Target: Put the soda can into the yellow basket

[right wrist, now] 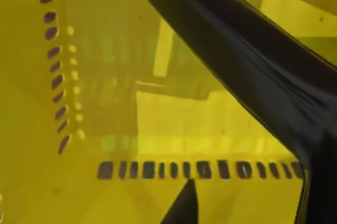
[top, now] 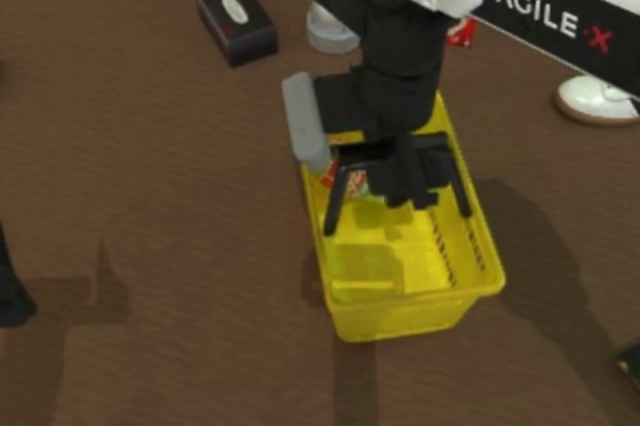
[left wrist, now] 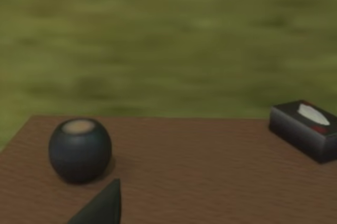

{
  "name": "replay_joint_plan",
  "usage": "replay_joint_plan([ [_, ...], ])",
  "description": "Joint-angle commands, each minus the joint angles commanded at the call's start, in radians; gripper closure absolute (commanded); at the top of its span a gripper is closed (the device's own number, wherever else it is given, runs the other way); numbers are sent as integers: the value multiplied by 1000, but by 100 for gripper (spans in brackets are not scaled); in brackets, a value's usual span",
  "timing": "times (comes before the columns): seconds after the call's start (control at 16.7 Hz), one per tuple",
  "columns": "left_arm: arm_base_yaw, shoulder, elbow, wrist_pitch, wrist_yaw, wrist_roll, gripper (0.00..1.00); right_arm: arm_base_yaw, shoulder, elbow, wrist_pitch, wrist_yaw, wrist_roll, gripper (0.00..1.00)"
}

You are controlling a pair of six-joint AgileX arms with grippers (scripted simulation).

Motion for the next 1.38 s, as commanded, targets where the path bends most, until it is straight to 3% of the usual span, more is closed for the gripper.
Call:
replay_joint_plan([
  [0.3,0,0,0,0,0,0,0,0,0,0,0,0,0,98],
  [0.36,0,0,0,0,0,0,0,0,0,0,0,0,0,100],
  [1.38,0,0,0,0,0,0,0,0,0,0,0,0,0,100],
])
